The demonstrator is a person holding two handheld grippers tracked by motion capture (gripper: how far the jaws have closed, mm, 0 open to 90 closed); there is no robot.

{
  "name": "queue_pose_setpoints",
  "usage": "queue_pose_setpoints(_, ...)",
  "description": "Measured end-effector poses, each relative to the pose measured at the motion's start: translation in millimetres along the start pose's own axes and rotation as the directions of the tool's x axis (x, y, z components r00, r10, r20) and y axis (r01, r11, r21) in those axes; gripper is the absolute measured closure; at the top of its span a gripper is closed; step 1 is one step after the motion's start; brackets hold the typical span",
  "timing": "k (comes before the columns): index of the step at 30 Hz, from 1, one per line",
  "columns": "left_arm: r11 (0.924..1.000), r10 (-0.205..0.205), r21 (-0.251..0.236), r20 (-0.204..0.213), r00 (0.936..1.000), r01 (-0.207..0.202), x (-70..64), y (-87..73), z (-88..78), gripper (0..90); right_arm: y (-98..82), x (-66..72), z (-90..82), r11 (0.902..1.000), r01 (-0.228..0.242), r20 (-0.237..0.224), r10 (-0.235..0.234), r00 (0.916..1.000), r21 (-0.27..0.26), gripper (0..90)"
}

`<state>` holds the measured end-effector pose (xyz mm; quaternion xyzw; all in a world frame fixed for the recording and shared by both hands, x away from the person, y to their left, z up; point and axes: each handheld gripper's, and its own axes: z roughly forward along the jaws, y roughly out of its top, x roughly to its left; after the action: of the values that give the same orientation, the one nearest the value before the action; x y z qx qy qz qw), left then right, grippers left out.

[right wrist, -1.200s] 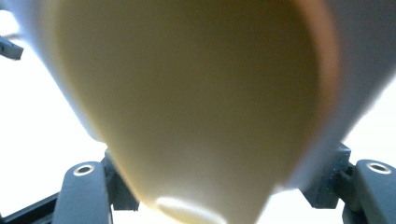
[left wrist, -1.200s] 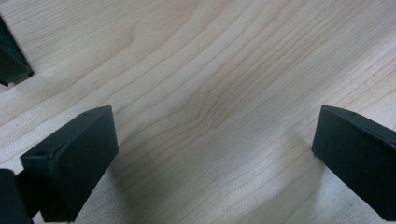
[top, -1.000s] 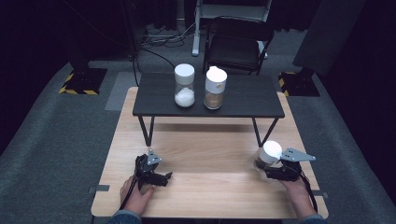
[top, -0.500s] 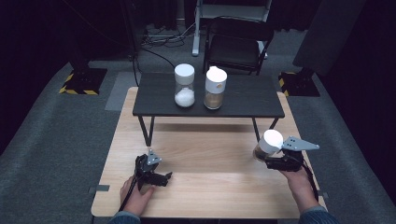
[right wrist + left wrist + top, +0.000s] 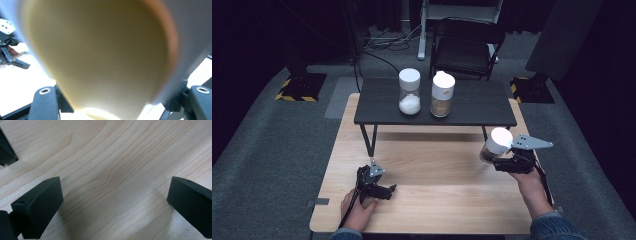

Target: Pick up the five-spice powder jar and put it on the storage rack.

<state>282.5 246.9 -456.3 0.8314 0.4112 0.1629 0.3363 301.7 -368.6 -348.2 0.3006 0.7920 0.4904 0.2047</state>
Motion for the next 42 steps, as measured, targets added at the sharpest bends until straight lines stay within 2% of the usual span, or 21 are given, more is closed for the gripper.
queue_pose_setpoints(8,1.0,0.0,0.0,0.0,1.0,0.0,-0.1,-0.1,0.0,0.2,22.4,-0.5,5.4,0.9999,-0.011,-0.002,0.011,0.9999,0.0,30.4)
queue_pose_setpoints(20,1.0,0.001,-0.001,0.0,1.0,-0.001,-0.1,-0.2,0.0,0.2,58.1,-1.5,7.7,0.9999,0.008,0.013,-0.008,0.9999,-0.01,30.4)
queue_pose_setpoints(31,1.0,-0.004,0.0,-0.004,1.0,0.004,-1.1,0.1,0.1,0.2,84.7,-6.1,10.5,0.9997,-0.014,0.019,0.014,0.9997,-0.022,30.4)
queue_pose_setpoints(42,1.0,-0.006,-0.001,-0.006,1.0,0.006,-1.6,-0.2,0.1,0.2,108.2,-4.8,15.7,0.999,0.013,0.026,-0.012,0.9996,-0.042,30.4)
